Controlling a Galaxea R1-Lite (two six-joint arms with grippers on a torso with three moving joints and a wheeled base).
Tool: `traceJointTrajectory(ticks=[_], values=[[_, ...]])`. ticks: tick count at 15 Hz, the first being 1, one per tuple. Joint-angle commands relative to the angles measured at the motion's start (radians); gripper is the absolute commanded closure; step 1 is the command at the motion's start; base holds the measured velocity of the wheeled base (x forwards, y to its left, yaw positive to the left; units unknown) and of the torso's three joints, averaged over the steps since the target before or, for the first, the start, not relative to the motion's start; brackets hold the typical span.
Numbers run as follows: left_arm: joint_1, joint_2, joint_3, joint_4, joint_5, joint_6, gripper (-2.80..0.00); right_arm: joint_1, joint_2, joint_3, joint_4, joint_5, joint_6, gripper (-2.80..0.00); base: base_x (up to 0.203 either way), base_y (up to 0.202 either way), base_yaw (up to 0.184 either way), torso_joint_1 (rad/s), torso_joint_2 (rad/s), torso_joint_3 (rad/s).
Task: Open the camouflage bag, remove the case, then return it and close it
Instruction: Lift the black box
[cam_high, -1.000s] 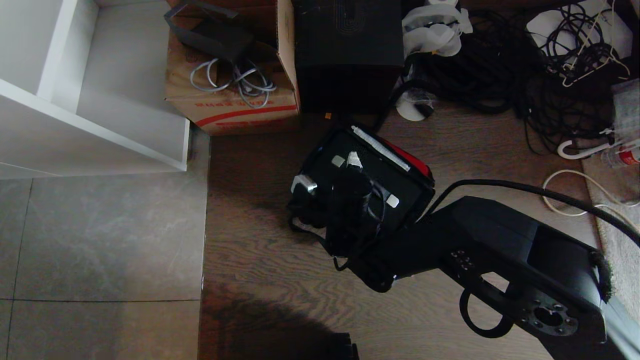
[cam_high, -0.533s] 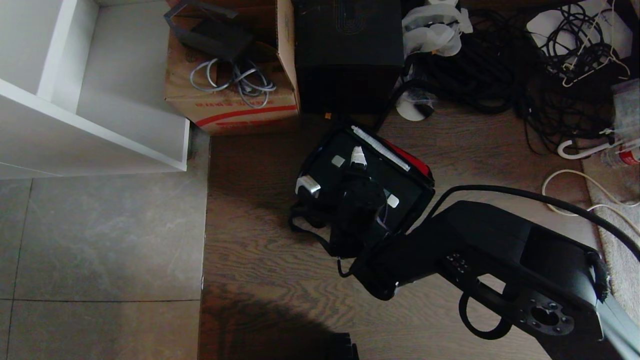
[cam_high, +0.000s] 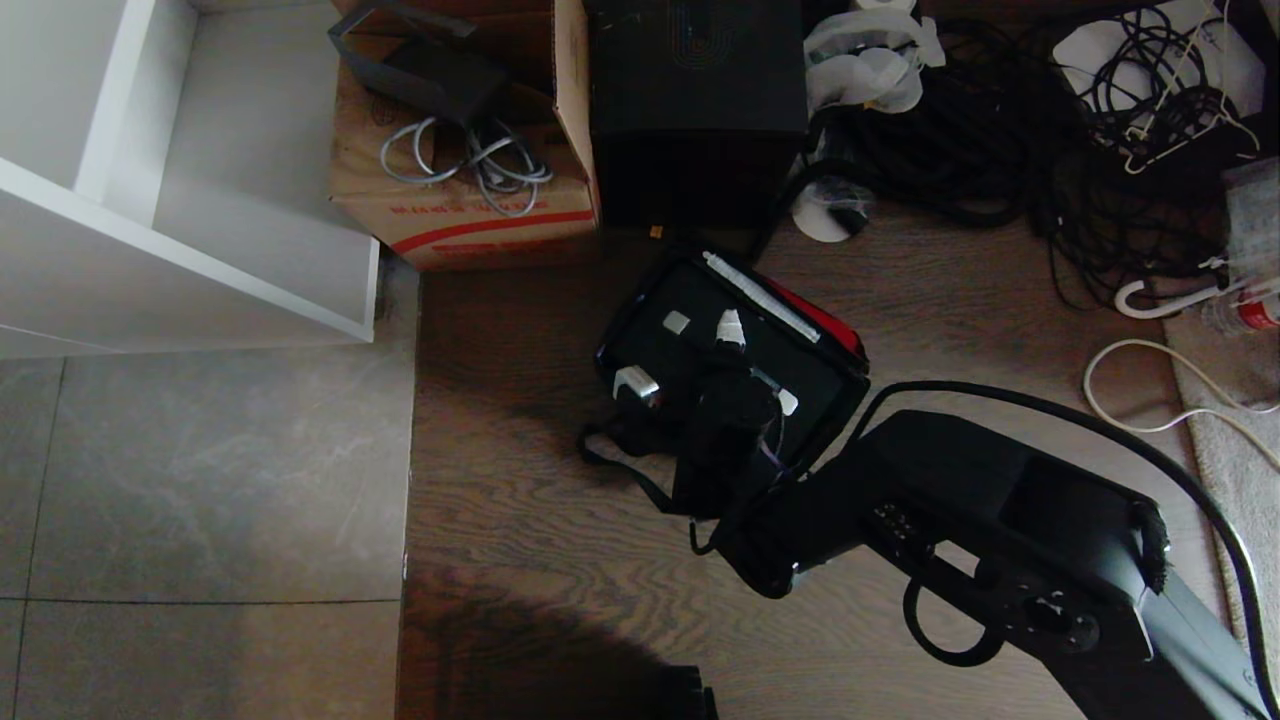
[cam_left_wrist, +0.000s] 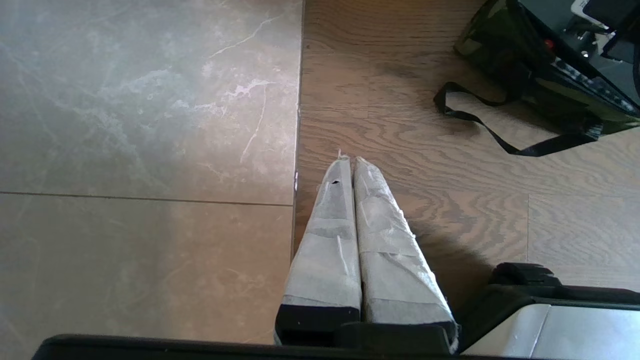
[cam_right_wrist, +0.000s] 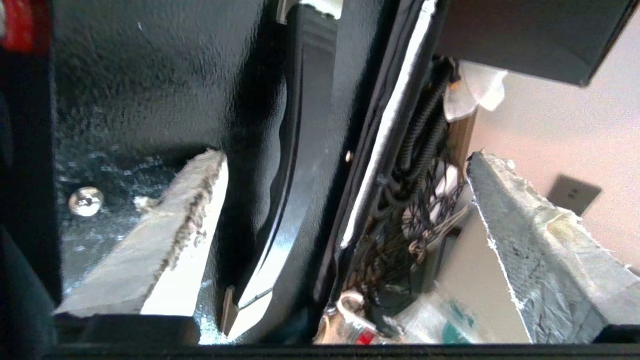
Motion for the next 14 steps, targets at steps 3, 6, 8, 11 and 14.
traceJointTrajectory(ticks=[3,6,8,11,14], values=[[-0.001,0.000,0.000,-0.001,0.000,-0.001,0.00,-0.018,0.111,-0.113,-0.069,-0.080,-0.006,-2.80,0.000,0.000,0.000,0.000,0.00,0.000],[-0.001,0.000,0.000,-0.001,0.000,-0.001,0.00,-0.055,0.148,-0.167,-0.130,-0.093,-0.012,-2.80,0.000,0.000,0.000,0.000,0.00,0.000],[-0.001,0.000,0.000,-0.001,0.000,-0.001,0.00,-0.076,0.170,-0.188,-0.139,-0.100,-0.011,-2.80,0.000,0.000,0.000,0.000,0.00,0.000],[-0.001,0.000,0.000,-0.001,0.000,-0.001,0.00,-0.090,0.200,-0.270,-0.134,-0.159,-0.013,-2.80,0.000,0.000,0.000,0.000,0.00,0.000],[-0.001,0.000,0.000,-0.001,0.000,-0.001,0.00,-0.109,0.223,-0.355,-0.128,-0.202,-0.023,-2.80,0.000,0.000,0.000,0.000,0.00,0.000]])
